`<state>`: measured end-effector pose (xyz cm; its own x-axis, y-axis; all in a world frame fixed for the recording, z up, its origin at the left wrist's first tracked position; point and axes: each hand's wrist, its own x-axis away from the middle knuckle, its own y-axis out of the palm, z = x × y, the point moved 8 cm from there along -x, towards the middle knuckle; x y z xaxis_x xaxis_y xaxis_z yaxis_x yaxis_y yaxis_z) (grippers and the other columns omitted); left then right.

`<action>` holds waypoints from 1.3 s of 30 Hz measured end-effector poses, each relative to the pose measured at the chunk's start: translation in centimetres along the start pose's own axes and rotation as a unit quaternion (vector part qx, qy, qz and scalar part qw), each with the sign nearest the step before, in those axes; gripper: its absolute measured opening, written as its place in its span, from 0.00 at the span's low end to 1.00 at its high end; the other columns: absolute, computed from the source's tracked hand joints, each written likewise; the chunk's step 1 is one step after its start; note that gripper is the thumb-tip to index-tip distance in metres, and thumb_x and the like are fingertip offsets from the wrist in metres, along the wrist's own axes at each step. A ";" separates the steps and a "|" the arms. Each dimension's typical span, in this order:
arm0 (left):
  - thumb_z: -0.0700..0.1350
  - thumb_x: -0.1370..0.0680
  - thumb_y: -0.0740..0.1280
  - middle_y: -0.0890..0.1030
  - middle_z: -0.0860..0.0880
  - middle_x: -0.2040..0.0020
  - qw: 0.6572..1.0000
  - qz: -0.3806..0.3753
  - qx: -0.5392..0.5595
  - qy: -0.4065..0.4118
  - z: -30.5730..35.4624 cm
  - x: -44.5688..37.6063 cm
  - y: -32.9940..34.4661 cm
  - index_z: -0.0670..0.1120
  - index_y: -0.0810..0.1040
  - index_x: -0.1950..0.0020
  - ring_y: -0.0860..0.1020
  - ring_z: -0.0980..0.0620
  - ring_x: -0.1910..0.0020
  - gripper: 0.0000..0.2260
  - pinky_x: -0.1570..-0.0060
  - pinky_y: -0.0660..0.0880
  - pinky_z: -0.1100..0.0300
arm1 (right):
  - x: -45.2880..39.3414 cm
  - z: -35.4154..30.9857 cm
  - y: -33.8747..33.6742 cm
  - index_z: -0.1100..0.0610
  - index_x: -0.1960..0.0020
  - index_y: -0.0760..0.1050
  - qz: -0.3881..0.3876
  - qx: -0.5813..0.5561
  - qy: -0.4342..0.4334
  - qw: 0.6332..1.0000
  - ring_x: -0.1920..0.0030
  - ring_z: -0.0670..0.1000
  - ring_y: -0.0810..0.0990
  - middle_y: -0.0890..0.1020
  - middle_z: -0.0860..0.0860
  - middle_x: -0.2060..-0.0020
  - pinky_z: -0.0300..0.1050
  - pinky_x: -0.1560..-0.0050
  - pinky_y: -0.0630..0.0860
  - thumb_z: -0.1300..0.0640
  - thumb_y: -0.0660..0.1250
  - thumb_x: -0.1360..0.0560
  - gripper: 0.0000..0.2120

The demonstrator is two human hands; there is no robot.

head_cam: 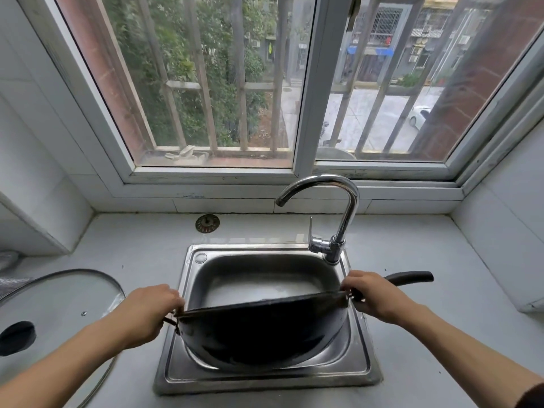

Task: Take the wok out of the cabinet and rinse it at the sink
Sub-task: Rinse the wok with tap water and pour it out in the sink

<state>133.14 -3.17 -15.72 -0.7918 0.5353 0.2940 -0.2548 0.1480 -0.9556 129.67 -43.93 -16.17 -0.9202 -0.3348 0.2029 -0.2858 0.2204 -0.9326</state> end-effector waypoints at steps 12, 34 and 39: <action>0.37 0.31 0.58 0.76 0.60 0.44 1.000 0.002 0.023 0.009 0.1 0.2 -1.0 0.57 0.74 0.42 0.71 0.57 0.39 0.23 0.46 0.72 0.60 | -0.3 -0.2 -1.2 0.52 0.50 0.78 0.011 0.031 0.011 0.999 0.58 0.46 0.75 0.76 0.44 0.56 0.39 0.57 0.72 0.63 0.67 0.31 0.11; 0.34 0.51 0.70 0.79 0.59 0.60 0.990 0.090 -0.078 0.078 3.1 1.7 -1.6 0.54 0.78 0.59 0.79 0.53 0.62 0.24 0.72 0.69 0.62 | 1.6 -0.2 -0.8 0.50 0.49 0.73 0.010 0.019 0.014 1.000 0.59 0.46 0.74 0.76 0.43 0.56 0.40 0.57 0.73 0.62 0.70 0.31 0.14; 0.32 0.51 0.68 0.82 0.53 0.48 0.985 0.128 -0.095 0.062 3.2 1.9 -2.2 0.50 0.80 0.55 0.81 0.46 0.51 0.27 0.64 0.77 0.57 | 2.0 -0.6 -0.9 0.52 0.50 0.69 0.043 0.020 -0.002 0.999 0.61 0.49 0.71 0.71 0.43 0.59 0.43 0.61 0.71 0.65 0.69 0.33 0.16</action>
<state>130.42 -5.11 -13.04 -0.7398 0.6709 0.0502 0.0621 0.1424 -0.9879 127.94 -44.29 -14.73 -0.9398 -0.3202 0.1193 -0.1938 0.2118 -0.9579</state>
